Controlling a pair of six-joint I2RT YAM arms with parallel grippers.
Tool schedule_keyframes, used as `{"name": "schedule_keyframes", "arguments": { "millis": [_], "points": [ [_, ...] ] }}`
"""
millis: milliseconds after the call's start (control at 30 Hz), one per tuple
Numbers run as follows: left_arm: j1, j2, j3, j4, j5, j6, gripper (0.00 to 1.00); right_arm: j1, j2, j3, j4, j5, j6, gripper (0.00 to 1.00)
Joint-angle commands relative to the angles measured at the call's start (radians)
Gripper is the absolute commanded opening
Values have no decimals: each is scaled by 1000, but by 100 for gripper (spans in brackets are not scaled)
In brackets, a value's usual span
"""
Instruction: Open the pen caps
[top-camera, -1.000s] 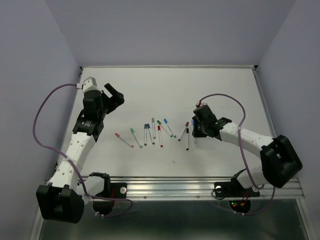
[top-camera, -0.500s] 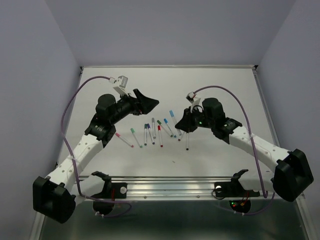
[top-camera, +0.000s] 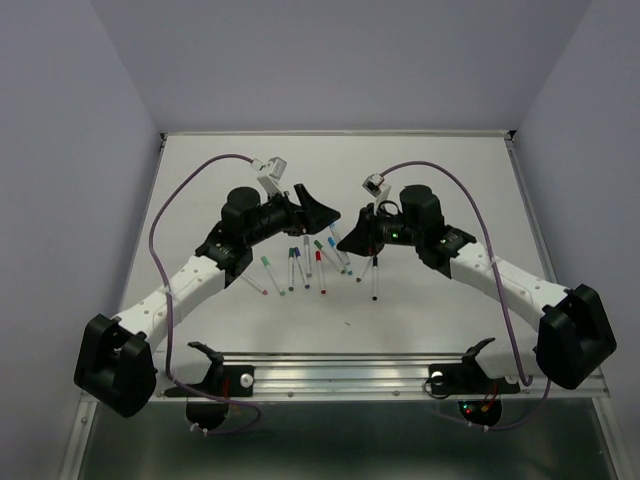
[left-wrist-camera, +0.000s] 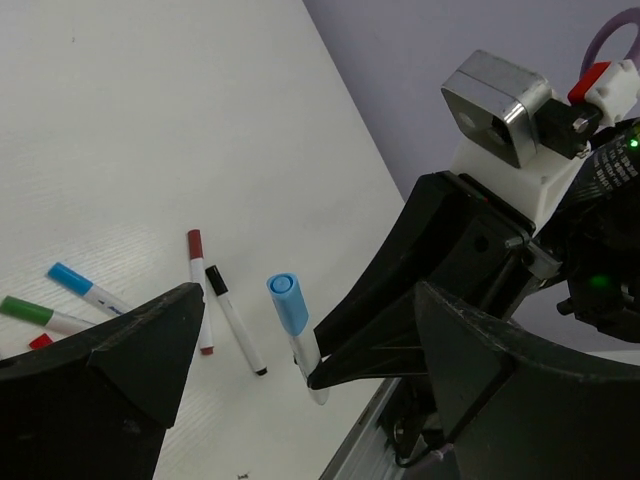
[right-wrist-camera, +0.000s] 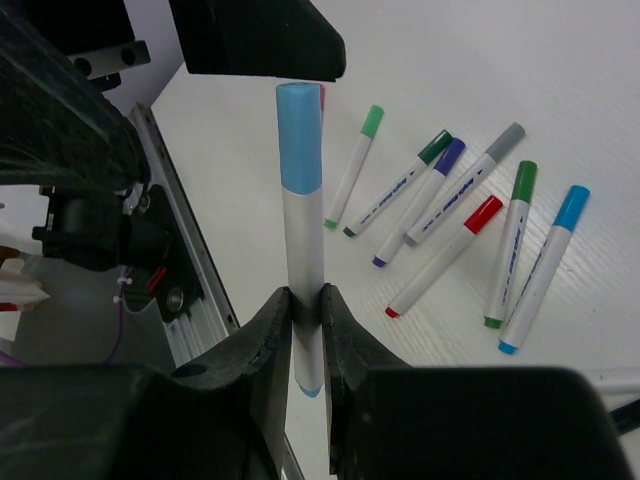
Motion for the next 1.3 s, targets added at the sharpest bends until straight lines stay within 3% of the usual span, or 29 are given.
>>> {"name": "schedule_keyframes", "arguments": {
  "millis": [0, 767, 933, 1033, 1267],
  "points": [
    [-22, 12, 54, 68, 12, -2, 96, 7, 4, 59, 82, -30, 16, 1],
    [-41, 47, 57, 106, 18, -24, 60, 7, 31, 90, 101, -46, 5, 1],
    [-42, 46, 57, 104, 17, -22, 57, 7, 34, 102, 101, -44, 3, 1],
    [-42, 44, 58, 104, 15, -25, 46, 7, 37, 107, 101, -52, 3, 1],
    [-42, 34, 54, 104, -3, -28, 46, 7, 29, 92, 99, -61, -1, 1]
  ]
}}
